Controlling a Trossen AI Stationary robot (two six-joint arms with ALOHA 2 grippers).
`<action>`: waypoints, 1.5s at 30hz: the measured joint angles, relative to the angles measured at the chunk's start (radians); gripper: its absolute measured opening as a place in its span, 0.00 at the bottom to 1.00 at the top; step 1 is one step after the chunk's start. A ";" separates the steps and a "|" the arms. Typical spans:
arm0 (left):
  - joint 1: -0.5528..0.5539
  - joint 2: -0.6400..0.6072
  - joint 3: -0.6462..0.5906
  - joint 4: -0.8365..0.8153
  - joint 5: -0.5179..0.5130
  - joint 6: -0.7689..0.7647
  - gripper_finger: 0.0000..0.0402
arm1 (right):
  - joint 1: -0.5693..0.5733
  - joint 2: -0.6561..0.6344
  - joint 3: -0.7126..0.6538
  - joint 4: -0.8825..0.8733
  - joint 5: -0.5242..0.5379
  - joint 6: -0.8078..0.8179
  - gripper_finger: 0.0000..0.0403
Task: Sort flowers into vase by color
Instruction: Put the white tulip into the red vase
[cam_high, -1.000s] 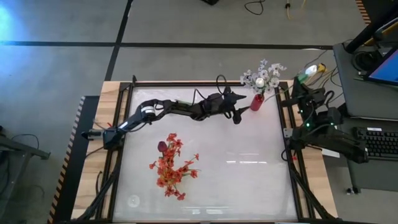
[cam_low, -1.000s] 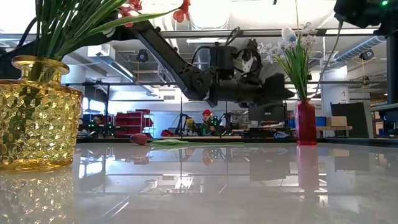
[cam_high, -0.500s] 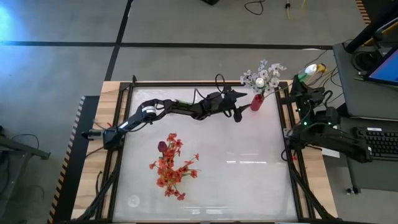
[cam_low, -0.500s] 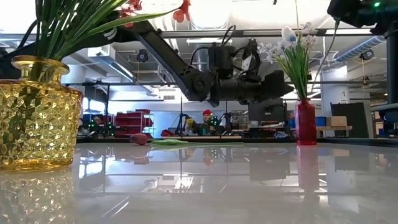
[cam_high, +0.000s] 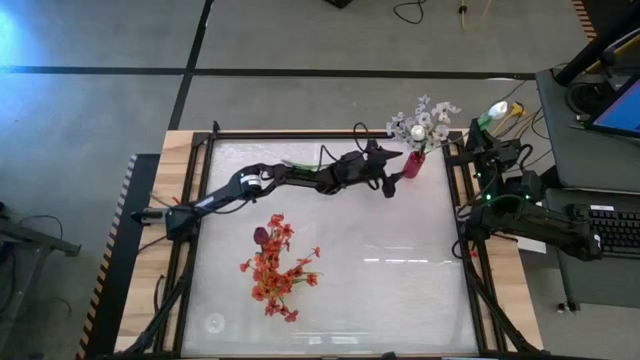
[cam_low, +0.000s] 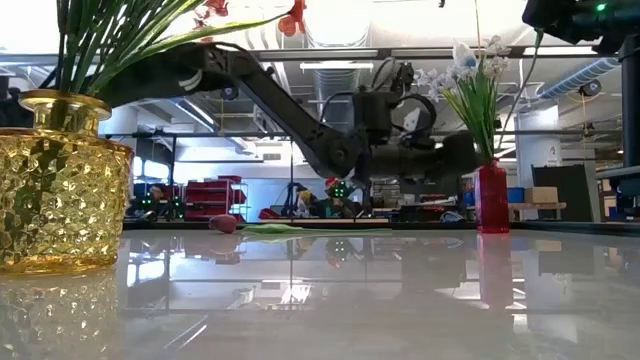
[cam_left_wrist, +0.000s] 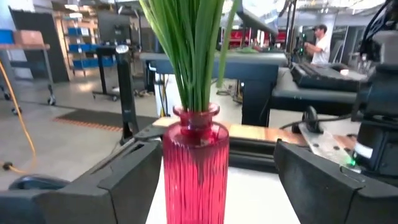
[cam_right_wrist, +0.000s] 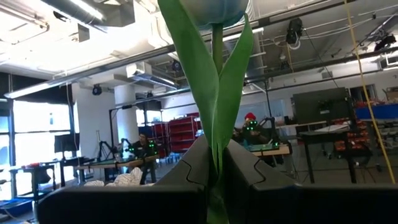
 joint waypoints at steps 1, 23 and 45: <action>0.000 0.013 0.026 -0.024 0.000 0.000 0.73 | 0.000 0.000 0.000 0.000 0.001 -0.001 0.04; 0.012 0.159 0.298 -0.195 0.007 -0.041 0.74 | 0.000 0.005 0.000 -0.020 0.019 0.017 0.04; 0.012 0.159 0.296 -0.203 0.008 -0.038 0.74 | 0.000 0.141 0.000 0.092 -0.004 -0.051 0.04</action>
